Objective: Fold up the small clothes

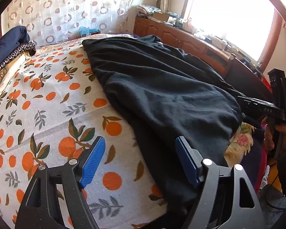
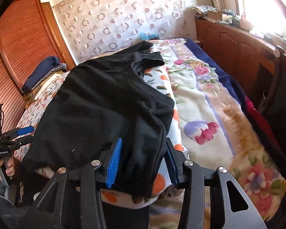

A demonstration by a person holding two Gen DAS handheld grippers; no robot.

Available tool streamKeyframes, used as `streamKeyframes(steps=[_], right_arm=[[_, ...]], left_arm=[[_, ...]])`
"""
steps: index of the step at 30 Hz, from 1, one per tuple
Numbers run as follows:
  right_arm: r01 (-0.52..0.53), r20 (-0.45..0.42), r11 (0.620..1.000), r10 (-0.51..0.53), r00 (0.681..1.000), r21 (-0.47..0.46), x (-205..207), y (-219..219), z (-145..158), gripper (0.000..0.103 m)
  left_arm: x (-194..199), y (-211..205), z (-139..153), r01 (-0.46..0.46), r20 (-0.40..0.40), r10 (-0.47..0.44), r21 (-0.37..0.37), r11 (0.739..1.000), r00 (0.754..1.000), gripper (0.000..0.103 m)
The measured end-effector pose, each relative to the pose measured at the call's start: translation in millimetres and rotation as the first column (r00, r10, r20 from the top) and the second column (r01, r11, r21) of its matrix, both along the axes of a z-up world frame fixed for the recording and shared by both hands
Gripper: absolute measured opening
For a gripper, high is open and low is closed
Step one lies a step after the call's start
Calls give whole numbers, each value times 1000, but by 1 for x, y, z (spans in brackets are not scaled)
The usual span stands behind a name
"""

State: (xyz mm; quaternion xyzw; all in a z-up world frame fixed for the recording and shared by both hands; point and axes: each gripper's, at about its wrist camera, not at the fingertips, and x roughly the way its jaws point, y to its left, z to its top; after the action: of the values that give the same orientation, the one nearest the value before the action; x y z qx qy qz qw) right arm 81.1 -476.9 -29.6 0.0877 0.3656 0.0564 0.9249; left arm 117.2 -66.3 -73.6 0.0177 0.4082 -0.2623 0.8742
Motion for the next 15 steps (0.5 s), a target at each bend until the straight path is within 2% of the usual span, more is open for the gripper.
streamKeyframes(steps=[5,15], right_arm=[[-11,-35,1000,10,999,-20,2,3,-7,45],[-18,-40,998,15,999,-68,3,9,-6,45]], left_arm=[[-8,-3,2,-1,-4,1,-14,1000,1000,77],[-26,-13,-2,32,-33,-33,-34,999,999,77]])
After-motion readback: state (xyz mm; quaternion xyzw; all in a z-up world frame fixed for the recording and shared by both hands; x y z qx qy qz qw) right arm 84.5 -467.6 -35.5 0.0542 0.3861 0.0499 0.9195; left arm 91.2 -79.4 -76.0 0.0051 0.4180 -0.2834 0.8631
